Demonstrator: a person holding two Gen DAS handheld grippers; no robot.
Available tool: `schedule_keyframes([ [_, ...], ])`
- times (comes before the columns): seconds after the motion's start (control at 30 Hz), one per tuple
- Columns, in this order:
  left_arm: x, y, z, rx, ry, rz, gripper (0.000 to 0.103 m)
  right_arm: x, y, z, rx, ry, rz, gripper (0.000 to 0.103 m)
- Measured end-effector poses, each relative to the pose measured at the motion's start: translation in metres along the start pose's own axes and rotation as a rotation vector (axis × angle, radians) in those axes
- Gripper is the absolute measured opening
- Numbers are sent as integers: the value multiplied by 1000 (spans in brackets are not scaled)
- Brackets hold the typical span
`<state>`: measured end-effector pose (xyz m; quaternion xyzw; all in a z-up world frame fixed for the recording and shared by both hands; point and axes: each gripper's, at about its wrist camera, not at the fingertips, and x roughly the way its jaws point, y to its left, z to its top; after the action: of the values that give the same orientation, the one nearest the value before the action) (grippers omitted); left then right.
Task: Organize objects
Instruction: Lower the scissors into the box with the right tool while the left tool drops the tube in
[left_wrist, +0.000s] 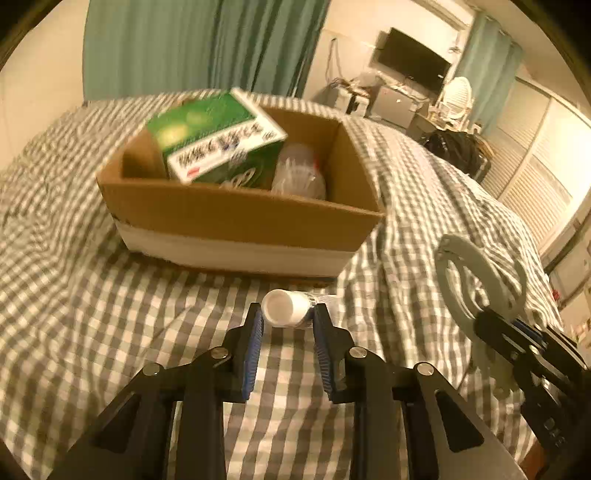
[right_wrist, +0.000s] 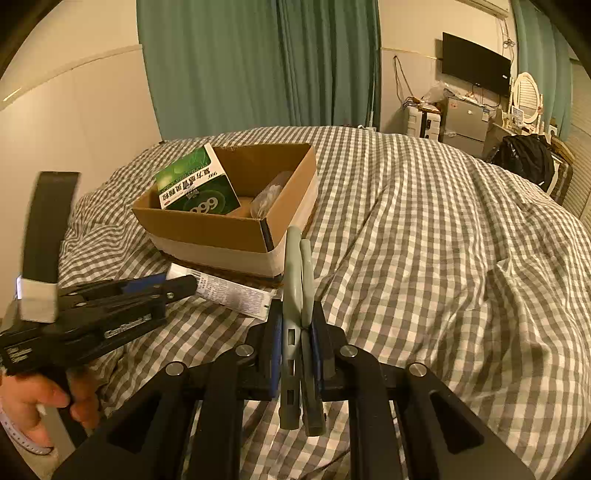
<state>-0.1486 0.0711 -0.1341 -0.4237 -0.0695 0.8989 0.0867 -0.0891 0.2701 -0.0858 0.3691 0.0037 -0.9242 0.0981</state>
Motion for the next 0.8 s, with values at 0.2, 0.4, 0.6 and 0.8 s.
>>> schedule_keyframes([
  [0.2, -41, -11, 4, 72, -102, 13, 22, -16, 4, 1, -5, -28, -8, 13],
  [0.4, -76, -18, 8, 109, -177, 19, 21, -39, 13, 5, -20, -73, -8, 13],
  [0.6, -106, -20, 13, 122, -248, 24, 21, -64, 25, 18, -43, -133, -8, 13],
  [0.8, -132, -23, 31, 142, -316, 49, 21, -83, 37, 47, -78, -194, 0, 13],
])
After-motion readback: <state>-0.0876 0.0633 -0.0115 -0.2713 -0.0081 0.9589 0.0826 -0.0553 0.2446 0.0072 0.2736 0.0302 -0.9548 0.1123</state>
